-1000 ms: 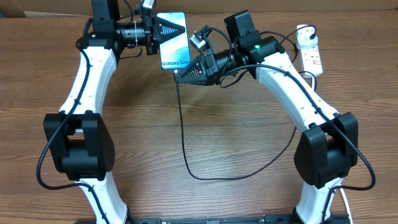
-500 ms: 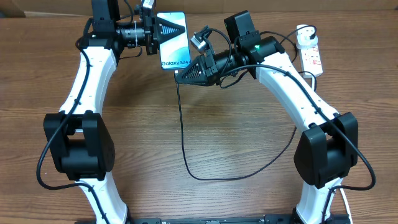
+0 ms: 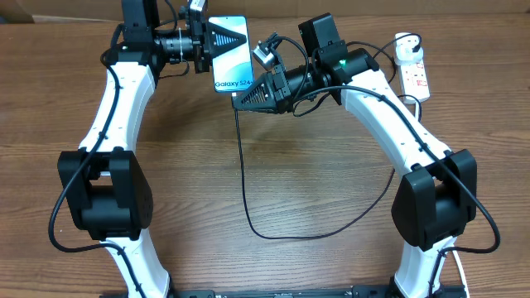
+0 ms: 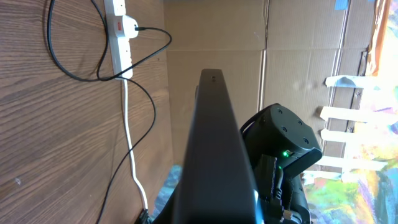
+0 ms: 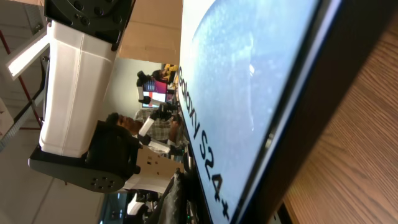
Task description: Plug charger to phone and switch on socket
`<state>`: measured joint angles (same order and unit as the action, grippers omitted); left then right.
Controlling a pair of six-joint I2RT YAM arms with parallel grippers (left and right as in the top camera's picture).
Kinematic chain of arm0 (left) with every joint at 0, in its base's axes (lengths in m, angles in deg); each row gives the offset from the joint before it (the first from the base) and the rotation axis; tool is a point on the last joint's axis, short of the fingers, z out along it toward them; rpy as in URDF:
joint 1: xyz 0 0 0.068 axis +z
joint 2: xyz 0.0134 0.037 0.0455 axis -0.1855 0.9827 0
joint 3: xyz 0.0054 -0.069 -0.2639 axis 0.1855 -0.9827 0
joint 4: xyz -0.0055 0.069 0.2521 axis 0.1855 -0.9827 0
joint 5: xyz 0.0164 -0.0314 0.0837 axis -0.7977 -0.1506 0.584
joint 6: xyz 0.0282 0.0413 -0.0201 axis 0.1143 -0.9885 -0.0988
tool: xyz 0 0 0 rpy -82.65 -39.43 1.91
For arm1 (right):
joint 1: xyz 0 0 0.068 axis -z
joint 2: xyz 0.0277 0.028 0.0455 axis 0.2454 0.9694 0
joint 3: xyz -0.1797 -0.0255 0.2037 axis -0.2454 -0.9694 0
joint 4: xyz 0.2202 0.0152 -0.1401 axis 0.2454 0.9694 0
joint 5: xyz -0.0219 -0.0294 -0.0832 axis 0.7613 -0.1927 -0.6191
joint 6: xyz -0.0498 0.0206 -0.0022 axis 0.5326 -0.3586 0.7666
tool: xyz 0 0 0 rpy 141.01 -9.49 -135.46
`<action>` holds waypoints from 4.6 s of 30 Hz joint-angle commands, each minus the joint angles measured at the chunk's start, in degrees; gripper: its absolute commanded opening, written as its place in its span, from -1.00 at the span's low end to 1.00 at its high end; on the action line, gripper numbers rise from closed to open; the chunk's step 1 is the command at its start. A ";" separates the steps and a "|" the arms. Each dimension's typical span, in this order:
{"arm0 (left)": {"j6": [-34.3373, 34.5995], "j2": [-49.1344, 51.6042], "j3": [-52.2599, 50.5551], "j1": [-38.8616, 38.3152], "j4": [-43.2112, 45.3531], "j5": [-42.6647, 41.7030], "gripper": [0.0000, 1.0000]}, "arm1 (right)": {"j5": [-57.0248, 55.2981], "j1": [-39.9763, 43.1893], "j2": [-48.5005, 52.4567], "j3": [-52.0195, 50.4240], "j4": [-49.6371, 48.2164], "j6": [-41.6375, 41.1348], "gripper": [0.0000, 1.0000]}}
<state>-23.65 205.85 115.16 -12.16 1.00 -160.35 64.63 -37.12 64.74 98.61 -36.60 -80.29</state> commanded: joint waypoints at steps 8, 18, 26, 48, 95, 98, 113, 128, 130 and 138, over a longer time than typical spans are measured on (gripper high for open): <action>-0.50 -0.52 -0.07 -1.11 -0.15 -4.79 -0.92 | -0.17 0.17 -1.33 0.70 -0.85 0.83 -0.93; -0.04 -0.52 -0.07 -0.28 -0.15 -5.22 -0.91 | -0.15 0.17 -1.33 0.70 -0.76 0.85 -0.92; 0.13 -0.52 -0.07 -0.04 -0.13 -6.51 -0.92 | -0.11 0.15 -1.33 0.70 -0.74 0.83 -0.93; -0.15 -0.52 -0.07 -0.57 -0.17 -10.91 -0.91 | 0.07 0.17 -1.33 0.70 -1.42 0.66 -0.93; 3.76 -0.52 -0.07 -2.21 12.17 2.56 -0.92 | -0.96 0.28 -0.68 0.70 -19.63 -15.06 -0.93; 3.54 -0.52 -0.07 -2.19 12.26 2.60 -0.92 | -0.52 0.28 -0.68 0.70 -19.65 -15.06 -0.93; 3.39 -0.52 -0.07 -0.37 12.26 3.80 -0.91 | 2.67 1.20 -0.68 0.70 -19.65 -14.58 -0.93; 3.85 -0.52 -0.07 -0.37 12.26 4.28 -0.92 | 2.71 0.92 -0.68 0.70 -16.90 -12.70 -0.93; 3.98 -0.52 -0.07 -0.35 12.28 4.31 -0.91 | 2.69 0.63 -0.68 0.70 -16.37 -12.37 -0.93; 4.46 -0.52 -0.07 -0.37 12.26 4.28 -0.91 | 2.71 0.48 -0.68 0.70 -16.41 -12.22 -0.93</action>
<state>-17.20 205.83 115.48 -11.84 13.02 -157.10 64.04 -36.16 65.39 97.19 -52.33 -93.84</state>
